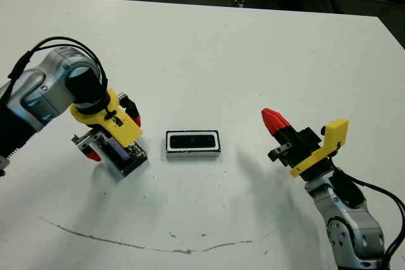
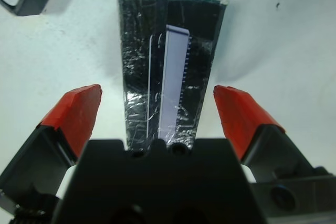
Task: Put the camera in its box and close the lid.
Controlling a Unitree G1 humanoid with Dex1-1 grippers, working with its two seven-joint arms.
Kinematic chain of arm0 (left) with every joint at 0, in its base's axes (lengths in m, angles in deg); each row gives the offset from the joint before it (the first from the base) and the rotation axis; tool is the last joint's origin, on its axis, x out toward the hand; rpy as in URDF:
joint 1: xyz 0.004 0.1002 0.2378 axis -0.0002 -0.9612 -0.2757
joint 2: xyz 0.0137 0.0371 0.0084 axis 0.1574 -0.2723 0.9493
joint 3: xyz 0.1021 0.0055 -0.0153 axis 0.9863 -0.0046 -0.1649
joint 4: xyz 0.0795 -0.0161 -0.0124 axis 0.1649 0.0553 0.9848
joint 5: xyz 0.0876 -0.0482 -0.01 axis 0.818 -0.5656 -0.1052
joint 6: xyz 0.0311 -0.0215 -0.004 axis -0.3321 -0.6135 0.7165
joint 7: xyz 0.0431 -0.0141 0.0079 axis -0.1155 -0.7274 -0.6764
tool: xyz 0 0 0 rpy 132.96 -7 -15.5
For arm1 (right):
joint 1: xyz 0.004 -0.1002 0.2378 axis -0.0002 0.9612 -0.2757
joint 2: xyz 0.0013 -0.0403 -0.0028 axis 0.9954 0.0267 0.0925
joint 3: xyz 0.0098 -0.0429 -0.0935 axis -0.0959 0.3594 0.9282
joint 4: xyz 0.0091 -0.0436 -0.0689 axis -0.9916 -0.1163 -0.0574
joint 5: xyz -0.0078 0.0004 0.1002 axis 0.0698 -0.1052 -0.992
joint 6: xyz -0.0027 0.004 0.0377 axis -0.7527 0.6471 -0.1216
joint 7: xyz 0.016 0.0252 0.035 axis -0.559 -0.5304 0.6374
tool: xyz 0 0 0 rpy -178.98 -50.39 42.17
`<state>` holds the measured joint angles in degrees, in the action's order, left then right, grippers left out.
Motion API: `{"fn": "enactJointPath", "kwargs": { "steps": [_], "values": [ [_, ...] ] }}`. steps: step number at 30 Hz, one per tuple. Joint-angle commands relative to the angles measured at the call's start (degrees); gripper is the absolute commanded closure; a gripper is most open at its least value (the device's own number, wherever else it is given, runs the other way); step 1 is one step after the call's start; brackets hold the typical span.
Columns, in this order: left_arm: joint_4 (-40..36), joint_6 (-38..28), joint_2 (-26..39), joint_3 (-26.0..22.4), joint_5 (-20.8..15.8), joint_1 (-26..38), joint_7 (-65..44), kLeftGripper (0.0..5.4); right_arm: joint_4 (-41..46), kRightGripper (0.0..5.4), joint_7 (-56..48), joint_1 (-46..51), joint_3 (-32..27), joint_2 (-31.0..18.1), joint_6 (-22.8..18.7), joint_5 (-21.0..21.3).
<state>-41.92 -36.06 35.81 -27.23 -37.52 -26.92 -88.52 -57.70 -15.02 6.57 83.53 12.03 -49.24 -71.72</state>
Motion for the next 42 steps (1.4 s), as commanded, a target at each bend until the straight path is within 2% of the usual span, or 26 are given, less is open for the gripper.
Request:
{"fn": "enactJointPath", "kwargs": {
  "steps": [1, 4, 10, 14, 18, 25, 29, 31, 33, 37, 42],
  "values": [
    [1.63, -0.47, -1.01, -1.30, 0.37, -1.46, -0.10, 0.00, -0.01, 5.39, 0.32, 0.83, -0.15, -0.28, -0.35, 0.12],
    [1.53, 1.36, -1.17, -1.29, 0.67, -1.66, -0.10, 0.23, -0.09, 5.40, 0.09, 0.80, -0.20, -0.19, -0.44, -0.30],
    [0.58, 4.92, -1.53, -0.91, 1.19, -1.99, -0.10, 1.08, -0.35, 5.40, -0.09, 0.78, -0.21, -0.22, 0.15, -0.05],
    [0.42, 8.64, -1.49, -0.65, 0.04, -2.02, -0.10, 1.67, -0.38, 5.40, -0.05, 0.83, -0.20, -0.10, 0.08, -0.14],
    [0.55, 8.22, -1.23, -0.56, -0.95, -1.92, -0.10, 2.21, -0.40, 5.40, -0.08, 0.88, -0.07, -0.14, 0.25, 0.12],
    [0.97, 8.91, -0.84, -0.06, -1.62, -0.96, -0.10, 2.25, -1.14, 5.40, -0.86, 0.78, 0.00, -0.01, 0.33, -0.35],
    [3.20, 9.49, -1.64, -1.33, -2.31, -0.17, -0.10, 2.25, -1.22, 5.40, -0.80, 0.69, 0.04, -0.03, -0.21, -0.48],
    [5.88, 11.87, -2.16, -1.55, -4.12, 0.68, -0.10, 2.25, -1.24, 5.40, -0.74, 0.72, 0.13, -0.01, -0.14, -0.34],
    [9.24, 11.36, -2.60, -1.87, -6.05, 1.78, -0.10, 2.25, -1.26, 5.40, -0.63, 0.73, 0.32, -0.04, 0.14, 0.11],
    [16.36, 12.39, -3.17, -2.30, -13.41, 4.12, -0.10, 2.25, -1.15, 5.40, -0.30, 0.80, 0.54, 0.06, 0.03, 0.44],
    [21.95, 14.95, -3.38, -0.14, -20.07, 6.73, -0.10, 2.25, -1.16, 5.40, -0.11, 0.84, 0.82, -0.03, -0.30, 0.66]
  ]
}}
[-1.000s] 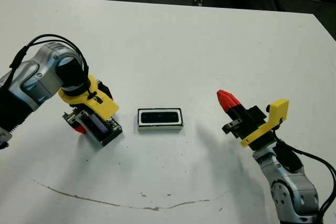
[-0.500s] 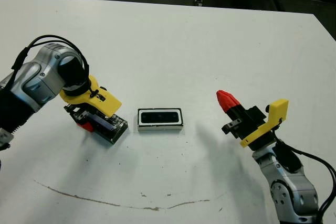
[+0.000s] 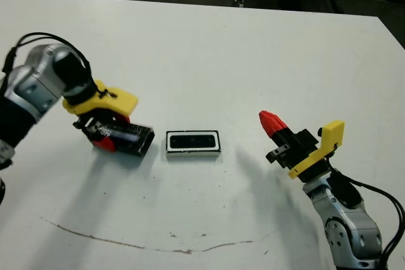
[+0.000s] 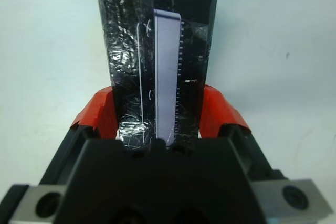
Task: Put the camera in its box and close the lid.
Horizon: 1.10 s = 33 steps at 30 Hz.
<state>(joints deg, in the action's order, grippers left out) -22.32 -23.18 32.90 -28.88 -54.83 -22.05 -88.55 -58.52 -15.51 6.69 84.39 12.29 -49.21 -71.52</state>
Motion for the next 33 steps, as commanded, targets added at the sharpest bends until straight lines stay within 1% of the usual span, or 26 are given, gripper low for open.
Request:
{"fn": "enactJointPath", "kwargs": {
  "steps": [1, 5, 8, 12, 14, 16, 19, 22, 27, 33],
  "values": [
    [3.13, 3.10, -0.55, 1.75, -3.96, 2.19, -0.07, 2.25, -0.31, 5.40, 0.37, 0.73, 0.07, -0.40, -0.13, 0.74],
    [4.88, 6.41, -0.65, 1.52, -7.53, 2.66, -0.07, 2.25, -0.11, 5.40, 0.45, 0.78, 0.13, -0.37, -0.49, 0.68],
    [4.28, 8.01, -0.50, 1.57, -8.57, 2.72, -0.07, 2.25, 0.01, 5.40, 0.49, 0.80, 0.13, -0.38, -0.77, 0.50],
    [3.25, 14.65, -1.19, 1.28, -8.70, 2.19, -0.07, 2.25, -0.20, 5.40, 0.27, 0.81, 0.17, -0.27, -0.35, 0.46],
    [2.34, 15.59, -1.68, 0.15, -8.43, 1.15, -0.07, 2.25, -0.30, 5.40, 0.02, 0.80, 0.19, -0.23, -0.10, 0.34],
    [1.27, 18.63, -2.58, -1.79, -7.64, -0.04, 0.00, 2.25, -0.19, 5.40, 0.20, 0.77, 0.26, -0.23, -0.14, 0.52],
    [-2.96, 22.83, -3.58, -6.01, -7.09, -3.12, 1.96, 2.25, -0.09, 5.40, 0.25, 0.73, 0.39, -0.40, 0.07, 0.95],
    [-9.43, 26.98, -3.85, -8.79, -6.68, -6.13, 4.11, 2.25, -0.11, 5.40, -0.04, 0.65, 0.25, -0.33, -0.28, 0.27],
    [-18.37, 34.30, -3.90, -11.04, -5.77, -9.30, 6.77, 2.25, 0.48, 5.40, 0.46, 0.62, 0.32, -0.34, -1.47, -0.15],
    [-24.62, 39.86, -4.06, -12.59, -5.53, -11.41, 9.62, 2.25, 0.35, 5.40, 0.33, 0.53, 0.41, -0.25, -1.11, 0.07]
  ]
}}
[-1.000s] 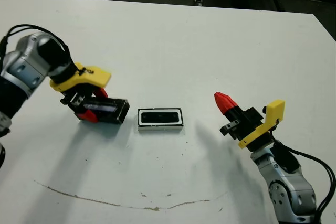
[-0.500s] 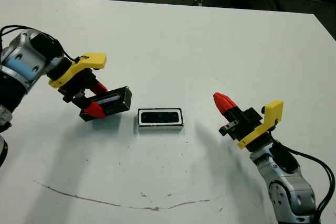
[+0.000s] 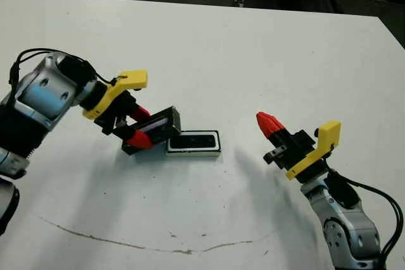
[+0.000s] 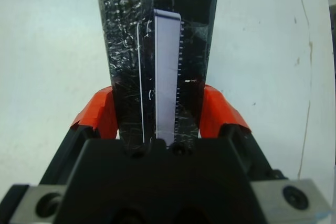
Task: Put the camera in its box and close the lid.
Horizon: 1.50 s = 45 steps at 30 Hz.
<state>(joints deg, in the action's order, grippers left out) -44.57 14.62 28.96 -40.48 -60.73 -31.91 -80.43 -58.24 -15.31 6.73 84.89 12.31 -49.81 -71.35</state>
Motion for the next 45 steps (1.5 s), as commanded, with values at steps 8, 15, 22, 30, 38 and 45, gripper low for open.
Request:
{"fn": "enactJointPath", "kwargs": {
  "steps": [8, 15, 22, 30, 38, 45],
  "values": [
    [-10.29, 8.09, -0.48, -1.94, 1.86, -4.56, 9.59, 2.25, 0.19, 5.40, 0.32, 0.47, 0.01, -0.28, -0.80, -0.15],
    [-12.87, 14.95, -2.29, -1.08, 0.75, -4.91, 13.19, 2.25, -0.16, 5.40, 0.06, 0.51, 0.22, -0.19, -0.18, 0.12],
    [-12.26, 16.72, -3.96, 0.91, 1.06, -4.74, 14.49, 2.25, 0.03, 5.40, 0.29, 0.75, 0.09, -0.09, -0.55, -0.13],
    [-11.56, 16.09, -4.65, 1.63, 0.44, -4.69, 13.62, 2.25, 0.07, 5.40, 0.27, 1.02, 0.03, -0.03, -0.33, -0.07],
    [-11.66, 13.56, -4.49, 2.09, 1.26, -4.60, 13.33, 2.25, 0.20, 5.40, 0.41, 1.15, 0.28, -0.05, -0.35, 0.41],
    [-13.05, 12.54, -4.52, 1.45, 0.94, -5.07, 13.48, 2.25, 0.12, 5.40, 0.44, 1.01, 0.58, -0.22, -0.23, 0.96]
  ]
}}
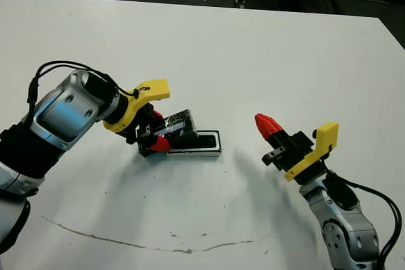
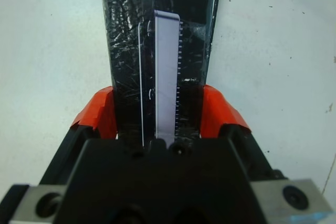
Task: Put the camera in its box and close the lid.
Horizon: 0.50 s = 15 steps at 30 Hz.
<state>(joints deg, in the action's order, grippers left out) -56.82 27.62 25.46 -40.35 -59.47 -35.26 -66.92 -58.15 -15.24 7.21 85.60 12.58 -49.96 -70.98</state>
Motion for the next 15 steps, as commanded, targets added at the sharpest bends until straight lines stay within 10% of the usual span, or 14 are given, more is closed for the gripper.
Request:
{"fn": "enactJointPath", "kwargs": {
  "steps": [1, 15],
  "values": [
    [-1.06, -0.50, -1.08, 1.07, -0.44, -1.90, 0.15, 2.25, 0.06, 5.40, 0.43, 0.54, -0.11, -0.38, -0.09, 0.53],
    [-3.70, -0.87, -1.87, 1.45, -0.37, -2.83, 1.78, 2.25, -0.21, 5.40, -0.03, 0.47, -0.12, -0.51, 0.00, 0.12]
  ]
}}
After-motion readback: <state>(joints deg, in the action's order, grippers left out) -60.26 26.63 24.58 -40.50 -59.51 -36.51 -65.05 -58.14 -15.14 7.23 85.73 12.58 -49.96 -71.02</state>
